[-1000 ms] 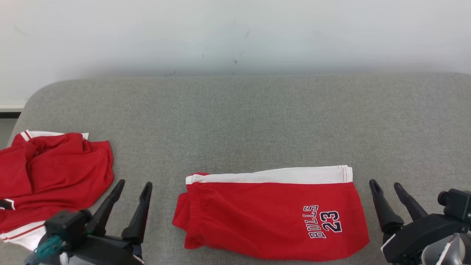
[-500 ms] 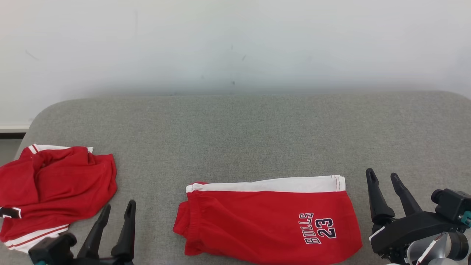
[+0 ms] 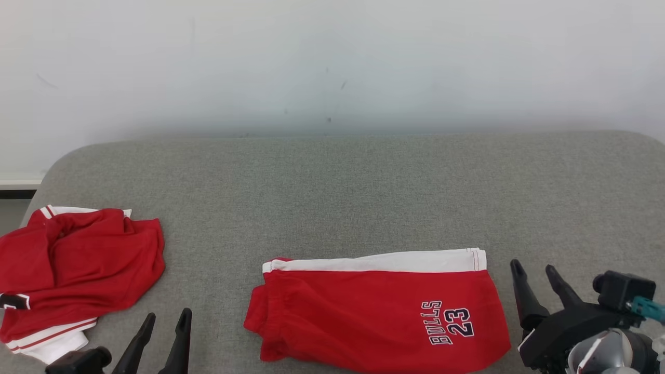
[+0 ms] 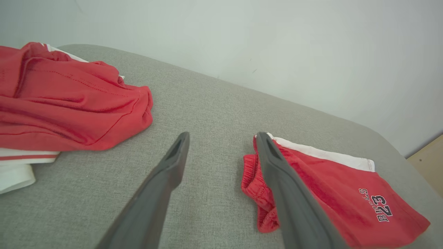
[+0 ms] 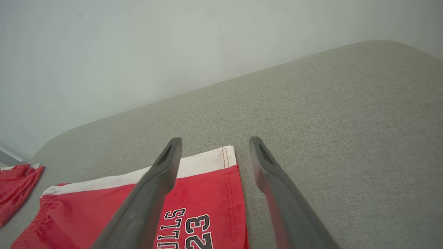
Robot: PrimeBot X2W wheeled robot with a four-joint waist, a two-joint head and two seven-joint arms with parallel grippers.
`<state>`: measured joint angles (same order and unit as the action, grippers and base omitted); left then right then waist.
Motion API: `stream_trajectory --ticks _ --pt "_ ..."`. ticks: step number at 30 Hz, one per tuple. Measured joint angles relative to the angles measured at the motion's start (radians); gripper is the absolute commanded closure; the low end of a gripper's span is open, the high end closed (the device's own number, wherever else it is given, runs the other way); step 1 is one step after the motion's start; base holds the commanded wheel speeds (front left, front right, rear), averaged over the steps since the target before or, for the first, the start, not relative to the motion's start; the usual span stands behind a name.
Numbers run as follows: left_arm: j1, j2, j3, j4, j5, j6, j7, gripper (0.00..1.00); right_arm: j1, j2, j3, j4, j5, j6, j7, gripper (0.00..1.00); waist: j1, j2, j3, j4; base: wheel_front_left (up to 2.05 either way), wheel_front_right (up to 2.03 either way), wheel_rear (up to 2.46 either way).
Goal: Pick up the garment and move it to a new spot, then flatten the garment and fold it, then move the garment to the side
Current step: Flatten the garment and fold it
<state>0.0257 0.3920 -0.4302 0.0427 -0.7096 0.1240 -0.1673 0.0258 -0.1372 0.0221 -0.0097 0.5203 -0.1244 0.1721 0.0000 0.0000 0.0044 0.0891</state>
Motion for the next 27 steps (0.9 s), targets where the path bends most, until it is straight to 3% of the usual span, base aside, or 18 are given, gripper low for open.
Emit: stream_trajectory --ticks 10,19,27 --pt "0.006 -0.022 -0.012 -0.026 0.024 0.0 0.056 0.0 -0.075 -0.076 0.053 0.086 -0.044 -0.003 0.312 0.0 0.0 0.0 0.014 0.009 0.0 0.0 0.0" --pt "0.006 -0.035 -0.012 -0.041 0.052 0.0 0.101 0.0 -0.162 -0.072 -0.008 0.195 -0.067 -0.003 0.534 0.0 0.0001 0.0001 0.024 0.041 0.0 0.0 0.0" --pt "0.004 -0.038 -0.009 -0.053 0.059 0.0 0.134 0.0 -0.209 -0.04 -0.05 0.267 -0.086 -0.003 0.659 0.0 0.0001 0.0 0.038 0.072 0.0 0.0 0.0"
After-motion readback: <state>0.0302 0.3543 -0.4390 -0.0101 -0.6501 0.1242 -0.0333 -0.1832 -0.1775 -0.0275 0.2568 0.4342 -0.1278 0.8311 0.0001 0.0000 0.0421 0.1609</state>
